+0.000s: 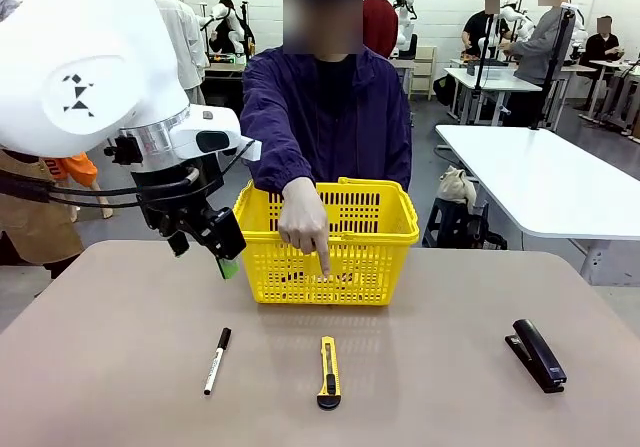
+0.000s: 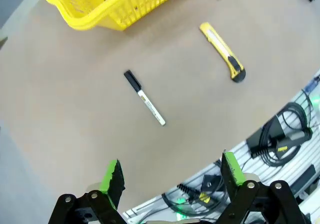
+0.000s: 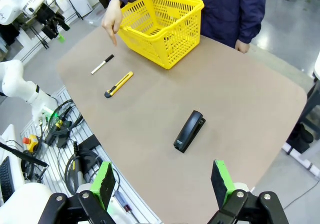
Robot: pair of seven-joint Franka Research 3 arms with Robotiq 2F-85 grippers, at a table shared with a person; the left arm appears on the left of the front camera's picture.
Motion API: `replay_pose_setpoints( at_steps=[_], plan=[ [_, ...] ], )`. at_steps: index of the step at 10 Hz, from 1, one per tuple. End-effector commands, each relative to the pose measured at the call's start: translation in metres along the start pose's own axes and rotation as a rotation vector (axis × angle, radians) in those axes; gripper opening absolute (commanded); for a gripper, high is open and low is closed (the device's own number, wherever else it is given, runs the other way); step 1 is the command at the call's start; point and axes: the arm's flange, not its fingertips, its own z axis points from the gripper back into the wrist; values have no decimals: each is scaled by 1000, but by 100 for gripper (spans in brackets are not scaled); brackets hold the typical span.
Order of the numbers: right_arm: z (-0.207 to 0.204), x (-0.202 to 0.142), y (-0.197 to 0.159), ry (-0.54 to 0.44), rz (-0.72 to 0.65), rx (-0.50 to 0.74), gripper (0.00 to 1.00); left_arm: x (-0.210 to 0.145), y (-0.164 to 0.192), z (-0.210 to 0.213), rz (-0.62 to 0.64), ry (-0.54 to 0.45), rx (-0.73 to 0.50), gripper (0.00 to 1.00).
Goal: Place the items the person wants into the basket.
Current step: Pick up the item the person points to and place it in the Market Basket.
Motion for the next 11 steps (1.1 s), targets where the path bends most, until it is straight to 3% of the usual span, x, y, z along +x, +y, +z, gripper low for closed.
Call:
replay_pose_setpoints(
  at_steps=[1, 9, 11],
  plan=[
    [0, 1, -2, -37, 11, 18, 100, -3, -4, 3, -12, 30, 1, 100],
    [0, 1, -2, -37, 11, 18, 100, -3, -4, 1, -21, 21, -21, 100],
    [0, 1, -2, -37, 11, 18, 100, 33, -56, -22, 28, 90, 1, 100]
  ],
)
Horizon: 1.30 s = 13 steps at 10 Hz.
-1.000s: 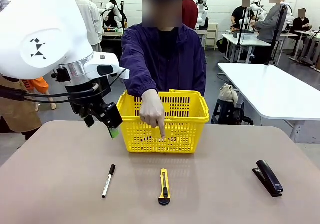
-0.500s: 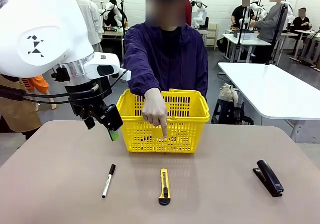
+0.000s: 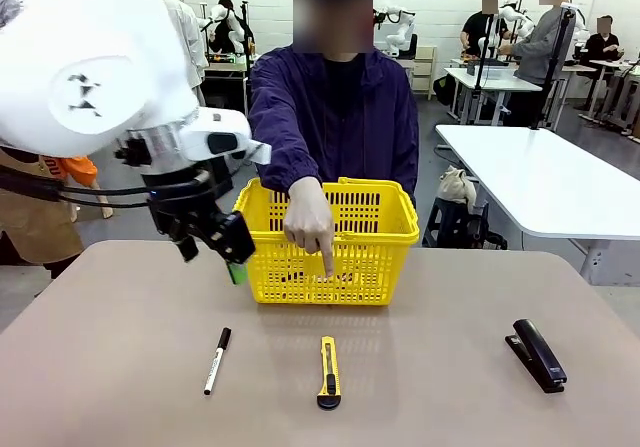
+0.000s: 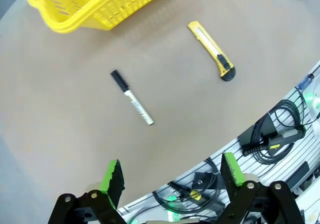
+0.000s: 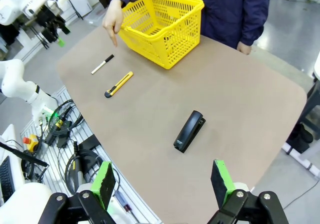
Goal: Place the items the person wants into the basket.
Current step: Pick up the item the person points to and place it in the Market Basket.
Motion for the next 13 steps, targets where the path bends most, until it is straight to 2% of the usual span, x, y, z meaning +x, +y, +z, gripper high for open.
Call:
replay_pose_setpoints(
  at_steps=[1, 4, 7, 9, 11, 13],
  plan=[
    [0, 1, -2, -37, 10, 18, 100, 33, -69, -26, 83, 50, 54, 100],
    [0, 1, -2, -37, 10, 18, 100, 60, -119, -77, 170, 109, 153, 100],
    [0, 1, -2, -37, 10, 18, 100, 83, -131, -153, 221, 187, 97, 100],
    [0, 1, -2, -37, 10, 18, 100, 88, -137, -188, 283, 165, 81, 100],
    [0, 1, -2, -37, 10, 18, 100, 92, -136, -200, 363, 94, 94, 100],
    [0, 1, -2, -37, 10, 18, 100, 91, -135, -205, 401, 77, 114, 100]
  ],
)
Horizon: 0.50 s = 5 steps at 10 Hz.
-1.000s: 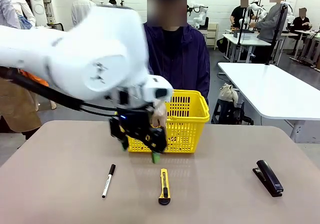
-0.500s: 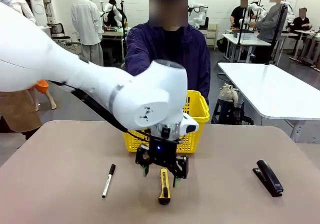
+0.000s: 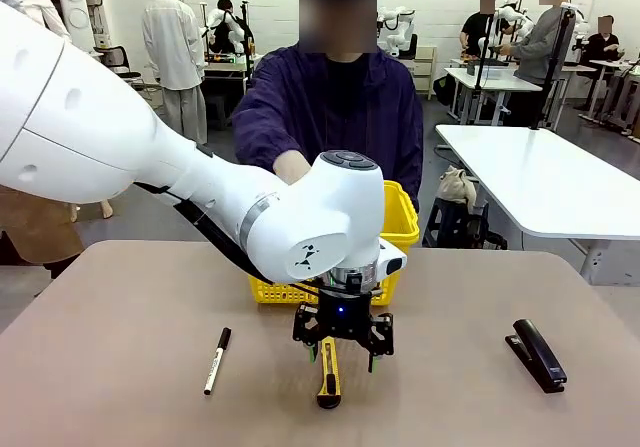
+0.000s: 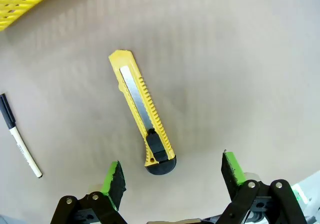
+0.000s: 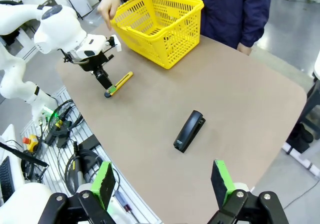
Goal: Place the items the person wants into the basket.
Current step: Pick up the item the person points to and place it in the Market Basket.
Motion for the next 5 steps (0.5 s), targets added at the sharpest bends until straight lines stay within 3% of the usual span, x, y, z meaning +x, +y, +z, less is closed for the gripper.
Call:
replay_pose_setpoints(
  at_steps=[1, 5],
  plan=[
    [0, 2, -2, -37, 11, 19, 100, 0, -3, -5, 50, -46, 40, 100],
    [0, 2, -2, -37, 11, 19, 100, 5, 11, -12, 94, -52, 35, 100]
  ],
)
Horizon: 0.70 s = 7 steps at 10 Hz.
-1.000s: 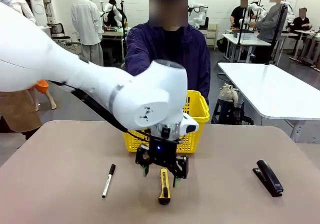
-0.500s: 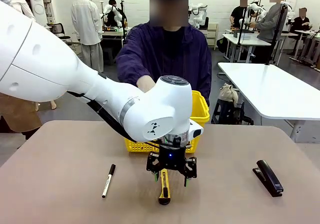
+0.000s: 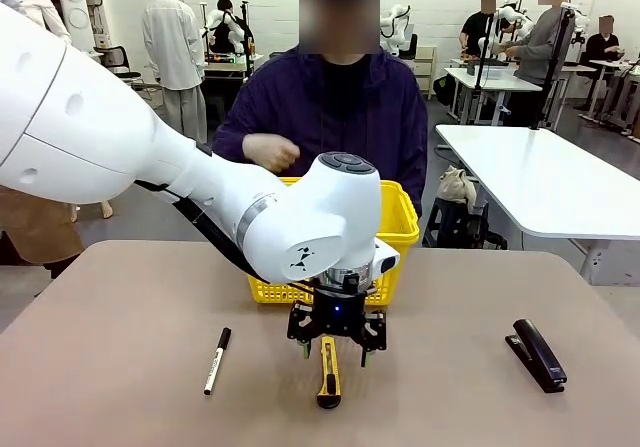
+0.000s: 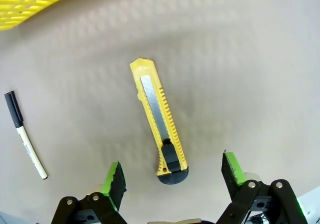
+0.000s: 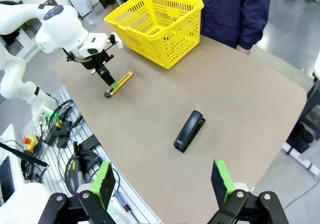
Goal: Place the items the person wants into the basket.
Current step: Pick up the item the person points to and place it in the Market Basket.
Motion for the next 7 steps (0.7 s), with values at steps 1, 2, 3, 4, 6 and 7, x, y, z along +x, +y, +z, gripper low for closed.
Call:
replay_pose_setpoints(
  at_steps=[1, 2, 3, 4, 6, 7],
  plan=[
    [0, 2, -2, -37, 11, 19, 100, 1, 1, -10, 38, -26, -6, 100],
    [0, 2, -2, -37, 11, 19, 100, 4, 2, -15, 45, -18, -4, 100],
    [0, 2, -2, -37, 11, 19, 100, 7, 3, -19, 41, -14, 5, 100],
    [0, 2, -2, -37, 11, 19, 100, 9, 2, -23, 45, 15, 4, 100],
    [0, 2, -2, -37, 11, 19, 100, 14, 1, -28, 44, 42, 17, 100],
    [0, 2, -2, -37, 11, 19, 100, 15, 0, -29, 46, 43, 17, 100]
  ],
)
